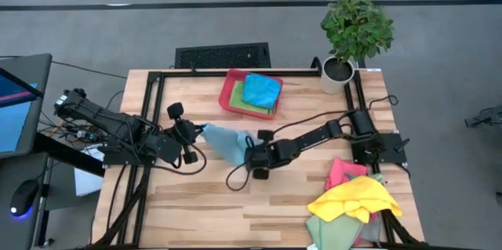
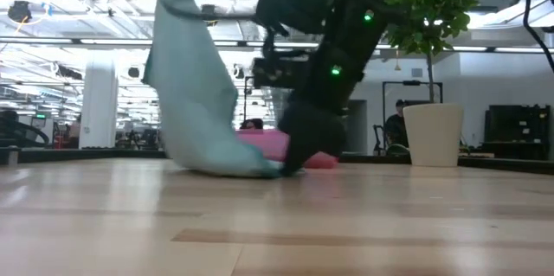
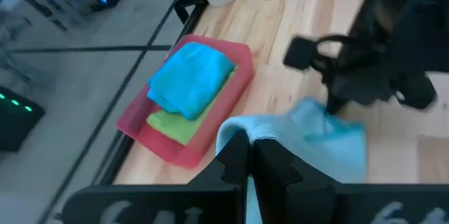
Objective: Fold microfiber towels
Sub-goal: Fold the light blue microfiber cloth
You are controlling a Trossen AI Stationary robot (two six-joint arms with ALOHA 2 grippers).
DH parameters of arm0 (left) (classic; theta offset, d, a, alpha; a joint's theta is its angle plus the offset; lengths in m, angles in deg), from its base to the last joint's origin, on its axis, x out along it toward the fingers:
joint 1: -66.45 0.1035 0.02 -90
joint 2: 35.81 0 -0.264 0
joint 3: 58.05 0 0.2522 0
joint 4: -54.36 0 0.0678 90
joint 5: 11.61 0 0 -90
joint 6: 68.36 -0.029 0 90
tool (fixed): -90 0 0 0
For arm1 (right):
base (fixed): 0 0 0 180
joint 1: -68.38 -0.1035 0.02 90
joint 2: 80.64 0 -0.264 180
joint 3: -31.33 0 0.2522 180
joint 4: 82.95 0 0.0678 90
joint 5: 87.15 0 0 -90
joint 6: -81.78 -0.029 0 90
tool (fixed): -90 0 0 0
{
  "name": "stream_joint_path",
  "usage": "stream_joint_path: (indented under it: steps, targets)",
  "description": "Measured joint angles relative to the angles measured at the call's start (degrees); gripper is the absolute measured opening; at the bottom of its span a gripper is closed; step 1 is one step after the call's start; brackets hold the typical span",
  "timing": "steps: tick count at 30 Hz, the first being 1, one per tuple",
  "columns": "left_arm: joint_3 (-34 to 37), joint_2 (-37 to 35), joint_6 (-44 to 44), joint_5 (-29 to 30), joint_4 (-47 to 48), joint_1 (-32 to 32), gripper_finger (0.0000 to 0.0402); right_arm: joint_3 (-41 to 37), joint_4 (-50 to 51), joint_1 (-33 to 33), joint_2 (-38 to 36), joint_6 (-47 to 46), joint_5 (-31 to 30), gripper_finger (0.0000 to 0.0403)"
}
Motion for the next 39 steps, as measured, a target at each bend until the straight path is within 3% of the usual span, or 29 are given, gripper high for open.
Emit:
stream_joint_path:
  steps: [5, 10, 13, 23, 32, 35, 39]
  targets:
    - [2.6, 0.0, -5.0, 0.7, -0.2, 2.3, 0.0000, 0.3, 8.7, 0.9, -8.6, -1.4, -6.3, 0.0012]
    - [10.0, 0.0, -8.1, 9.4, -2.7, 3.6, 0.0000, 0.2, 15.2, 1.5, -11.6, -5.6, -12.6, 0.0017]
    - [15.9, 0.0, -6.8, 10.8, -5.7, 2.9, 0.0000, -0.5, 19.1, 0.8, -12.3, -10.9, -14.4, 0.0020]
    - [34.5, 0.0, -1.0, -12.2, -40.0, -1.8, 0.0018, -12.9, 7.9, -7.5, -12.3, -25.5, -11.3, 0.0025]
    - [36.1, 5.4, 12.9, -25.4, -35.3, -2.6, 0.0147, -15.9, 6.7, -14.2, -12.3, -33.2, -10.2, 0.0020]
    - [36.0, 10.1, 17.0, -26.2, -35.6, -3.1, 0.0181, -18.3, 6.8, -16.0, -12.3, -37.0, -9.4, 0.0029]
    - [35.9, 17.6, 20.6, -26.3, -37.8, -3.9, 0.0193, -22.0, 7.0, -19.0, -12.4, -43.5, -9.7, 0.0035]
